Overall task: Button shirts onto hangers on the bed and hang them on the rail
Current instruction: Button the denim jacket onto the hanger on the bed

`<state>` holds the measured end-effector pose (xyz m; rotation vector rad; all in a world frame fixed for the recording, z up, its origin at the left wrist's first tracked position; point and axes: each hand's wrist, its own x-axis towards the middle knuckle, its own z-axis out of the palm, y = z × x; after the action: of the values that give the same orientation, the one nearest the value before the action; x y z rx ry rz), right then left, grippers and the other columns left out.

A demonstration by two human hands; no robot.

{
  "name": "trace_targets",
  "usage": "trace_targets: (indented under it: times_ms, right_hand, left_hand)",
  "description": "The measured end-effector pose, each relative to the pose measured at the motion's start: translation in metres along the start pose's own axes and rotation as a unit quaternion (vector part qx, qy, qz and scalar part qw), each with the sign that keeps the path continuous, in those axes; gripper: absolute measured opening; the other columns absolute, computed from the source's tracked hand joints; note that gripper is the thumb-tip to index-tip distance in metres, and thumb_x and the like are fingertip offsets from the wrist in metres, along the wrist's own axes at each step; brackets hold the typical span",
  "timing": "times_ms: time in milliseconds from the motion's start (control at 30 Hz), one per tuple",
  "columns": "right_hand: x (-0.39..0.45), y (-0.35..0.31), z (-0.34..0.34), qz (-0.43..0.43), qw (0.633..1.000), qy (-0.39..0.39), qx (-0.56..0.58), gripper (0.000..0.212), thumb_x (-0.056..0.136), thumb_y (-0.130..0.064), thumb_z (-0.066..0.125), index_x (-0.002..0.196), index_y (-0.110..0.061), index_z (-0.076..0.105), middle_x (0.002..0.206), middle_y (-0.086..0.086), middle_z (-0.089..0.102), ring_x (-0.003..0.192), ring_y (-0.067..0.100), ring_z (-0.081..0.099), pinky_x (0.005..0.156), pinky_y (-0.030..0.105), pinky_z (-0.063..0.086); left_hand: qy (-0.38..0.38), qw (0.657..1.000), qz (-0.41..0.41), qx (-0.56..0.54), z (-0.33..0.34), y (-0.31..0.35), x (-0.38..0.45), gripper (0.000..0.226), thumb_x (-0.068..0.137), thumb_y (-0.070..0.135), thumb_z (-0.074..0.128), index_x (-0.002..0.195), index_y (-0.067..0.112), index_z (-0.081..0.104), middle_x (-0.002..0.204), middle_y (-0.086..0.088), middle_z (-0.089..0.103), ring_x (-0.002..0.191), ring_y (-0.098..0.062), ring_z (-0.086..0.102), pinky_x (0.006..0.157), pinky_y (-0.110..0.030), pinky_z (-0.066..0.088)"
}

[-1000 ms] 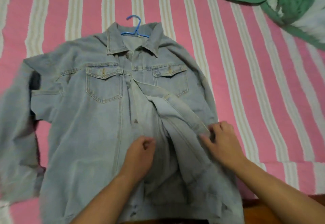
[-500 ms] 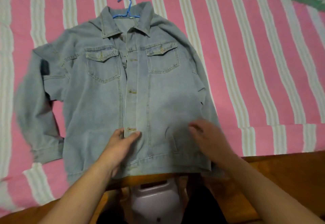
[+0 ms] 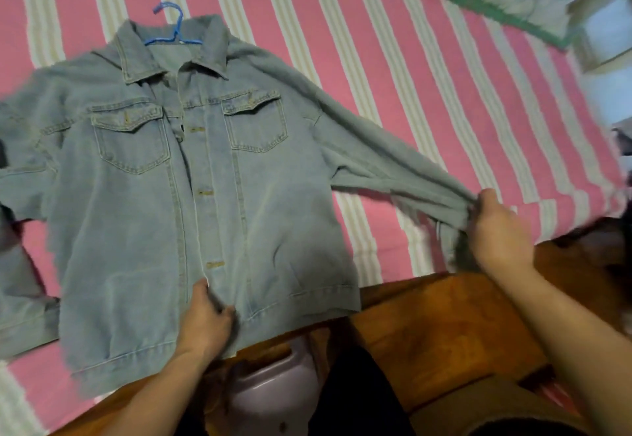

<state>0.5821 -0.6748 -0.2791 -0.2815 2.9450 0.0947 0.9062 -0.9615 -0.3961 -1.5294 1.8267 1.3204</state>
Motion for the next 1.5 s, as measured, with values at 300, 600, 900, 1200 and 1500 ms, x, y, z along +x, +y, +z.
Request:
trace_targets:
  times_ms: [300,600,900,1200,1500]
  right_hand:
    - [-0.029,-0.061,0.047,-0.076,0.986,-0.146,-0.015,0.053,0.097,-0.025,0.056,0.146,-0.011,0.044,0.144,0.024,0.045,0.129,0.045,0.044,0.107,0.053,0.042]
    - [-0.137,-0.165,0.169,-0.567,0.801,-0.190,-0.014,0.097,0.063,-0.048,0.073,0.151,-0.022,0.041,0.155,0.021,0.040,0.133,0.045,0.044,0.106,0.059,0.044]
    - [-0.112,-0.104,0.181,-0.547,0.831,-0.085,0.047,0.054,0.069,-0.003,0.057,0.121,-0.012,0.068,0.097,0.011,0.054,0.080,0.034,0.054,0.061,0.041,0.051]
    - [-0.141,-0.078,0.139,-0.341,0.922,-0.075,-0.166,0.022,0.067,-0.009,0.077,0.088,-0.013,0.073,0.079,0.010,0.060,0.078,0.035,0.055,0.066,0.043,0.047]
    - [-0.175,-0.173,0.174,-0.621,0.772,-0.135,-0.029,0.064,0.082,-0.070,0.062,0.129,-0.028,0.051,0.121,-0.003,0.046,0.110,0.017,0.044,0.094,0.033,0.043]
  left_hand:
    - [0.043,0.992,0.076,-0.089,-0.009,-0.036,-0.010,0.011,0.098,0.018,0.064,0.108,0.016,0.063,0.089,-0.002,0.069,0.086,-0.024,0.066,0.081,-0.036,0.051]
    - [0.097,0.984,0.142,-0.040,-0.013,-0.078,-0.010,0.027,0.098,0.008,0.061,0.115,0.029,0.068,0.116,0.007,0.068,0.109,-0.004,0.061,0.103,-0.022,0.045]
    - [0.104,0.974,0.167,-0.109,0.004,-0.088,0.000,0.052,0.082,-0.008,0.062,0.095,0.042,0.066,0.110,0.007,0.059,0.111,-0.013,0.058,0.107,-0.031,0.043]
    - [0.006,0.949,0.315,-0.009,-0.029,-0.114,0.007,0.037,0.087,-0.011,0.058,0.111,0.015,0.071,0.106,0.005,0.063,0.092,0.005,0.057,0.083,-0.004,0.039]
    - [0.113,0.871,0.447,0.168,-0.004,-0.099,0.034,0.023,0.087,0.025,0.046,0.102,0.030,0.062,0.102,0.012,0.064,0.092,-0.016,0.063,0.075,-0.036,0.050]
